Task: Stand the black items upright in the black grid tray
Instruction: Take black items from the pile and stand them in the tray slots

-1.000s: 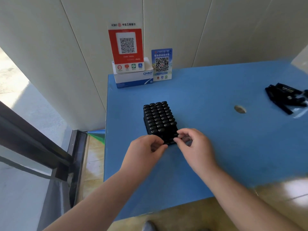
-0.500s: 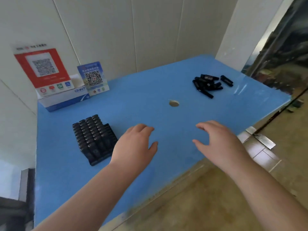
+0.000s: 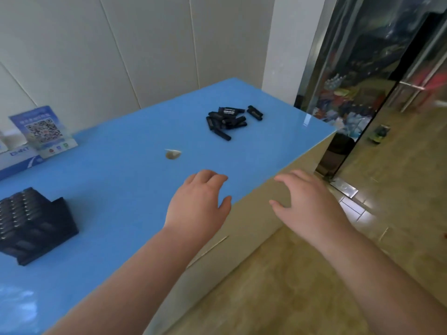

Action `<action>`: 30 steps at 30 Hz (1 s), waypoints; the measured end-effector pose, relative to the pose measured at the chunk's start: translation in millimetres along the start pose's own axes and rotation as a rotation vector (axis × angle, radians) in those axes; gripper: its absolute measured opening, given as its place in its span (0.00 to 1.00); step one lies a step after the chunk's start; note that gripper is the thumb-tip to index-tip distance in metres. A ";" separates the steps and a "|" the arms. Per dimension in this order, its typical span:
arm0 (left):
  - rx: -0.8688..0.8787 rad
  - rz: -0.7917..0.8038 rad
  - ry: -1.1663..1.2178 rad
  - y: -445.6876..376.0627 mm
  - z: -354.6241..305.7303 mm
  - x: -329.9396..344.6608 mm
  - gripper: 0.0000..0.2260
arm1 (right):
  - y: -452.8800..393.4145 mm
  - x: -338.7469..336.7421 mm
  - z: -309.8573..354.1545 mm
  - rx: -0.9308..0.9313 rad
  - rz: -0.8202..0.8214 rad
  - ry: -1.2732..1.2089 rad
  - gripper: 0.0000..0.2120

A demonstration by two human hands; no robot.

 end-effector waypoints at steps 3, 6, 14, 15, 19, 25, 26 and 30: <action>-0.024 0.003 0.006 -13.6 -21.8 15.7 0.21 | -9.8 -6.6 -22.0 -0.040 0.007 0.012 0.22; -0.048 0.018 0.011 -25.3 -33.7 30.0 0.22 | -23.8 -9.4 -38.5 -0.051 0.010 0.008 0.22; -0.092 0.028 0.045 -76.1 -27.4 53.5 0.23 | -79.2 5.1 -55.1 -0.098 0.025 0.005 0.22; -0.097 0.024 0.048 -85.1 -23.4 56.3 0.23 | -88.3 8.7 -57.1 -0.106 0.033 0.017 0.22; -0.123 0.026 0.064 -130.5 -4.4 70.5 0.23 | -130.4 23.9 -67.6 -0.116 0.077 0.070 0.22; -0.138 0.054 0.064 -194.3 23.6 85.5 0.23 | -196.2 40.7 -67.5 -0.116 0.088 0.040 0.21; -0.145 0.055 0.063 -203.2 30.1 86.4 0.22 | -205.9 44.1 -66.2 -0.117 0.086 0.034 0.20; -0.203 0.060 0.064 -231.8 55.1 92.2 0.23 | -238.6 63.2 -65.6 -0.121 0.119 -0.012 0.19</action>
Point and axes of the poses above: each hand's wrist, its own y-axis away from the middle knuckle, its own x-axis out of the palm, z = x × y, the point moved 10 cm from there along -y, towards the middle knuckle, and after that the axes turned 7 degrees about y, right-handed, at the moved point
